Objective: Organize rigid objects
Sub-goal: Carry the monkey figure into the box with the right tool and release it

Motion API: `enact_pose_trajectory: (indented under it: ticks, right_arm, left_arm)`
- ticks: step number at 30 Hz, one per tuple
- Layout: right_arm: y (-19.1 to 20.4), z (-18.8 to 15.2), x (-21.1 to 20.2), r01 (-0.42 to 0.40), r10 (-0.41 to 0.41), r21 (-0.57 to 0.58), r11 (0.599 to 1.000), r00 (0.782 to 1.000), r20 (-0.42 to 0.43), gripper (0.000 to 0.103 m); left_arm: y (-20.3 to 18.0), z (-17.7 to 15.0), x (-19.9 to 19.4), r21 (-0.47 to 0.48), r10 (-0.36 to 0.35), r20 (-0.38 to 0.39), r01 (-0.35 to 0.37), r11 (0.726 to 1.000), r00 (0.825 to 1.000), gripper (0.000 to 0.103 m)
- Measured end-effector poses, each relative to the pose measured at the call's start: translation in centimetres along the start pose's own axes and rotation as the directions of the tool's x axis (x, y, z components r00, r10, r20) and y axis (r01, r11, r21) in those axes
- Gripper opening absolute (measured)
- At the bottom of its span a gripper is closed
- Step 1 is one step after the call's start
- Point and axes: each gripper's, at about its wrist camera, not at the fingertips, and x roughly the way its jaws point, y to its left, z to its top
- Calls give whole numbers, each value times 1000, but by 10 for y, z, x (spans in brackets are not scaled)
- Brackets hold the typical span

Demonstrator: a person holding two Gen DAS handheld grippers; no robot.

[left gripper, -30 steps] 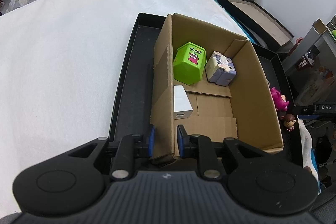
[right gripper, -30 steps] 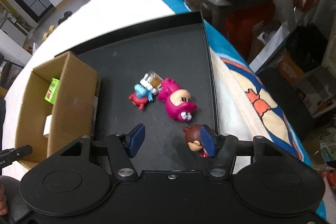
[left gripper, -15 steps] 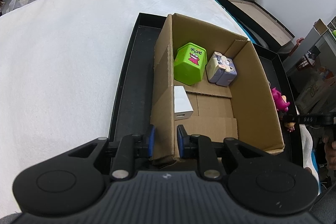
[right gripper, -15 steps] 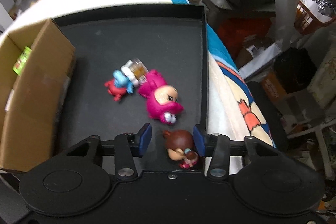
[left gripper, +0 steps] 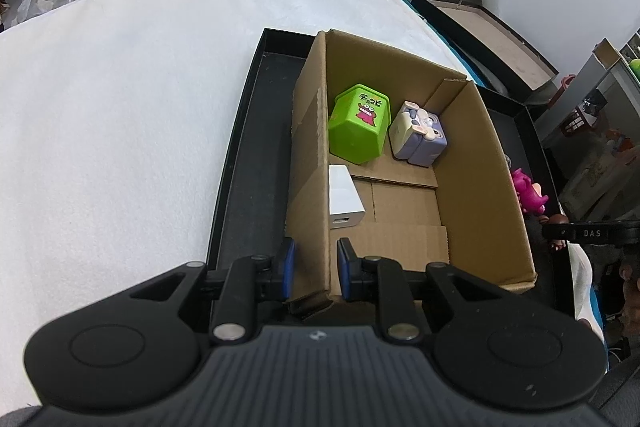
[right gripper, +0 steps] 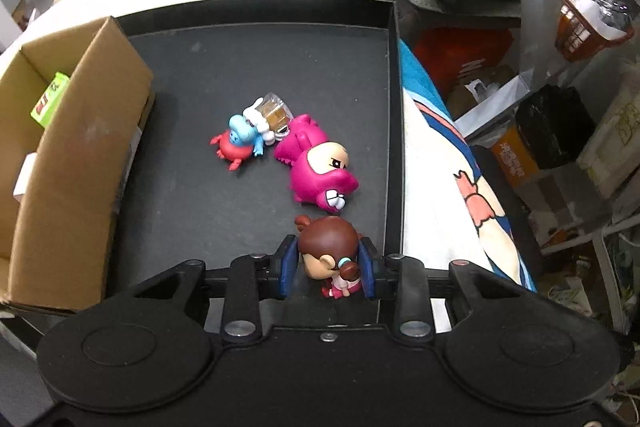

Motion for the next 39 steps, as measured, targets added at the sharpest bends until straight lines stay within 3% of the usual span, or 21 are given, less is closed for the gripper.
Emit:
enact_pose_trajectory:
  ticks: [17, 39]
  right_arm:
    - [19, 18, -46, 20, -18, -37, 999, 998, 55, 32]
    - [100, 55, -85, -2, 21, -166, 986, 993, 116, 32]
  left_arm:
    - [5, -2, -7, -14, -41, 20, 41, 999, 999, 19]
    - [13, -4, -12, -33, -101, 53, 103, 994, 993, 19]
